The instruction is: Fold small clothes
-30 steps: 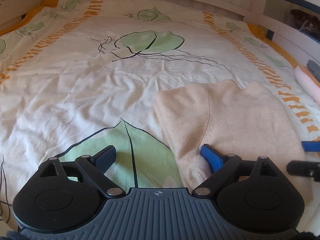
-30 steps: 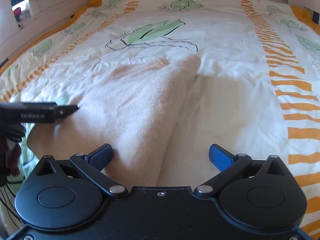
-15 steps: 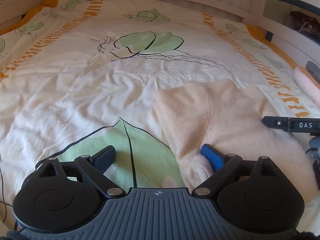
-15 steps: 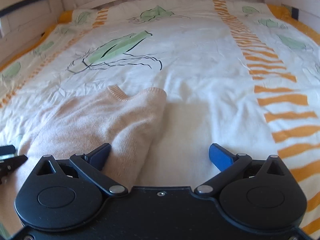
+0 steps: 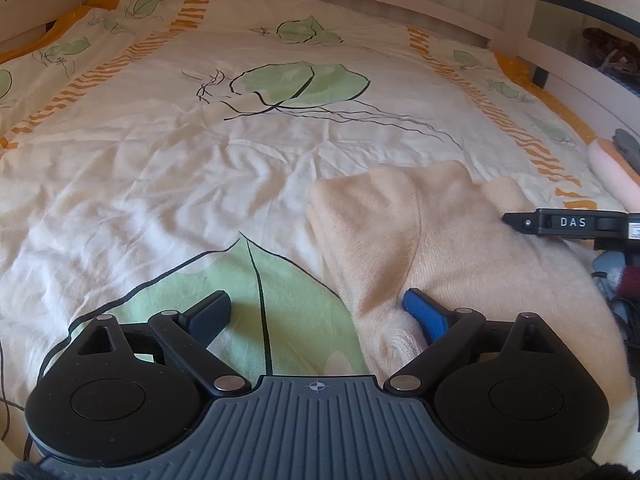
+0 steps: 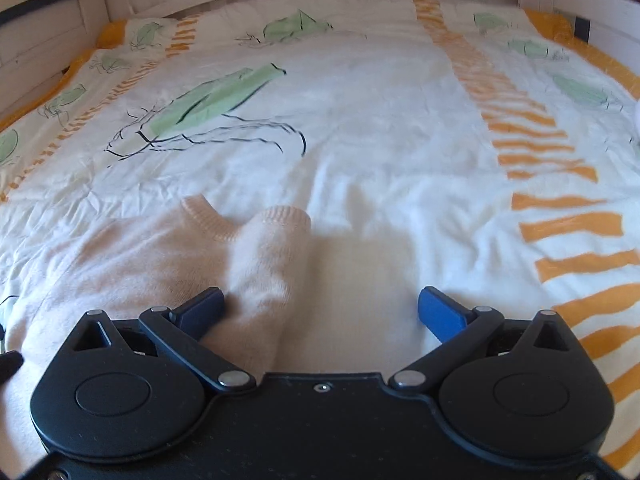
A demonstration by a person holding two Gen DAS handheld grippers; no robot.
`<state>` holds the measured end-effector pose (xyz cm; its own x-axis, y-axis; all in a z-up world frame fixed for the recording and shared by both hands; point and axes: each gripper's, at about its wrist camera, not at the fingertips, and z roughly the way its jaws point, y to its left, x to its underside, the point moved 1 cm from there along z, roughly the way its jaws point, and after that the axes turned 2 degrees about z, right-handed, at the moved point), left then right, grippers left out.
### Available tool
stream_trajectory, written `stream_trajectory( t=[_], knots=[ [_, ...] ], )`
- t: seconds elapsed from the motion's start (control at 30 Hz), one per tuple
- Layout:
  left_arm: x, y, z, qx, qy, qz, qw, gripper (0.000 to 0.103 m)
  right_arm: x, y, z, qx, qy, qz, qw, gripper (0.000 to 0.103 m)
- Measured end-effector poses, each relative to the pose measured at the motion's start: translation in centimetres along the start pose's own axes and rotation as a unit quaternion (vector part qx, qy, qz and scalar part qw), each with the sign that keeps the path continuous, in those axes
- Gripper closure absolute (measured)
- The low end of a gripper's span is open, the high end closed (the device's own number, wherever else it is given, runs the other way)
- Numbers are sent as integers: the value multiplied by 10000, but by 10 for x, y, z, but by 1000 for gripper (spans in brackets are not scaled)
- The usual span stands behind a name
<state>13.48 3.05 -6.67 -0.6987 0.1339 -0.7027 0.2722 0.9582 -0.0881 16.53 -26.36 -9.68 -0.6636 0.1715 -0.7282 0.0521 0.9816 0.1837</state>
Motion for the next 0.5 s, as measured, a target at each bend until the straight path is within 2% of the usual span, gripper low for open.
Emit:
stream_trajectory(
  t=[0.2,0.27,0.37,0.5],
  knots=[
    [0,-2,-5,-44,-98,23,9999,9,1,3,-45,-285,-379,-41,9989,1],
    [-1,-5,-14,-149,-208,87,9996,10,11,7,-64,-442,-371,-190,9982,0],
    [-1,-11,-36,-191,-415,180,9988,10,28,13,-89,-459,-355,-541,9968,1],
    [5,-20,-48,-146,-336,438,9984,10,46,19,-110,-435,-202,-979,9940,0]
  ],
)
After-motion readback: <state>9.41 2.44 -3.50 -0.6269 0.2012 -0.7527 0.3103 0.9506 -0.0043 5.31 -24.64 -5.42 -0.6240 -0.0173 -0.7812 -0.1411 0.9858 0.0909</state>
